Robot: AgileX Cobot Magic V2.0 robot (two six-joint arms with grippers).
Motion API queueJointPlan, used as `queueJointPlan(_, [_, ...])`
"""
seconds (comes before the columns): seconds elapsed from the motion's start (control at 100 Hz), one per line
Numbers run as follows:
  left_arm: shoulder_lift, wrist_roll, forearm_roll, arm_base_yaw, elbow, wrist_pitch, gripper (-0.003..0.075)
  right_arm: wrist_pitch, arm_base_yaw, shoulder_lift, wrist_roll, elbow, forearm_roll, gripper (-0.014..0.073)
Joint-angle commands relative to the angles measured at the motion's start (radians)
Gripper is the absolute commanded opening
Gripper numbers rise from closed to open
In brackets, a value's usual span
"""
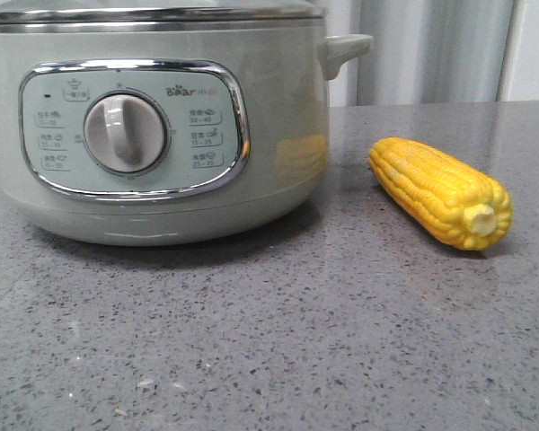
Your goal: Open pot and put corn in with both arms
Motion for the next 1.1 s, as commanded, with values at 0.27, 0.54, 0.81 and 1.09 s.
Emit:
queueJointPlan(0.27, [-0.035,-0.009,-0.01,-0.006,0.006,-0.025,-0.002,-0.014,-0.004,-0.024,-0.004,0.02,-0.006,-0.0074])
queueJointPlan(0.54, [-0.035,-0.009,0.0,-0.006,0.006,-0.027,-0.002,-0.014,-0.004,-0.024,-0.004,0.02,-0.006,-0.0074])
queueJointPlan(0.81, [-0.035,-0.009,-0.001,-0.006,0.006,-0.027,-0.002,-0.014,-0.004,-0.024,-0.004,0.02,-0.006,-0.0074])
queueJointPlan(1.09, [-0.035,-0.009,0.025,-0.006,0.006,-0.035,-0.002,-0.014,-0.004,-0.024,-0.004,0.02,-0.006,-0.0074])
